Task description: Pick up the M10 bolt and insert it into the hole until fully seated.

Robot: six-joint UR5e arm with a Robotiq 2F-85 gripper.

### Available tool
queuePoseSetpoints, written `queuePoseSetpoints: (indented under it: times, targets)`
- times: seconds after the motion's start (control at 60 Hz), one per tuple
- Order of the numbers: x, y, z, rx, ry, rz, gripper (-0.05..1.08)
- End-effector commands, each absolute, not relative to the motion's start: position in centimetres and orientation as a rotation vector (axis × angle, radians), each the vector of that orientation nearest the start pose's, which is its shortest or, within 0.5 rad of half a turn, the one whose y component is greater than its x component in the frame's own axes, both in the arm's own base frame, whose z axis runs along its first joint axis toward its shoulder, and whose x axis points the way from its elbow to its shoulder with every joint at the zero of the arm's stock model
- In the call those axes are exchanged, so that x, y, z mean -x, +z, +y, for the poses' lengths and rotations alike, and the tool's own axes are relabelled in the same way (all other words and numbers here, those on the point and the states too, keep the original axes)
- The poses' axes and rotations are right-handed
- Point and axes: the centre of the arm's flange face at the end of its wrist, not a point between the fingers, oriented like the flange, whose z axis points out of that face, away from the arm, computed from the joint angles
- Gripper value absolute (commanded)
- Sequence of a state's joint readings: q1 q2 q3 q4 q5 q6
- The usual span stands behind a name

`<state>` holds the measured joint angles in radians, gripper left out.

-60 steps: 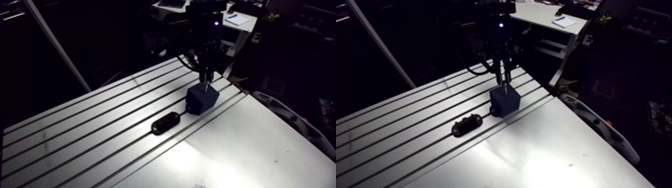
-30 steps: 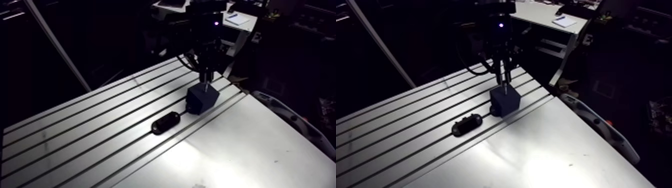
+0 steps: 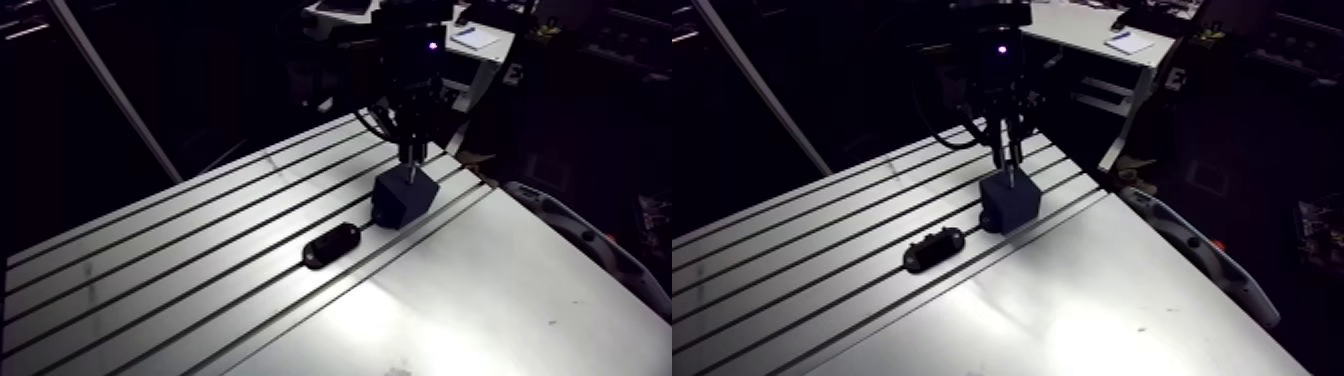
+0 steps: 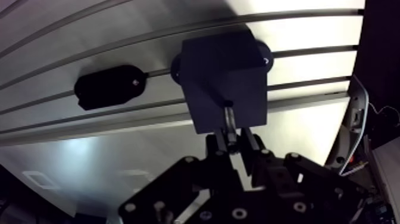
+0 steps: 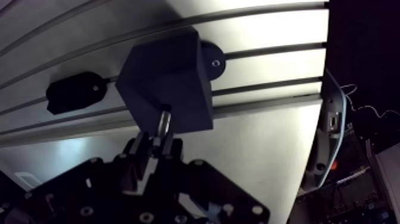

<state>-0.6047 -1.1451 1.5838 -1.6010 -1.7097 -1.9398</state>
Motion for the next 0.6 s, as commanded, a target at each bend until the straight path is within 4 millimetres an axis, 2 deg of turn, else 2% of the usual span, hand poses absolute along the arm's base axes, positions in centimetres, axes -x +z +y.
queuePoseSetpoints:
  times: [0.017,0.6]
  targets:
    - [54.76,25.34,23.41,-0.283,-0.095,2.703,1.08]
    - [54.76,25.14,23.30,-0.280,-0.096,2.701,1.08]
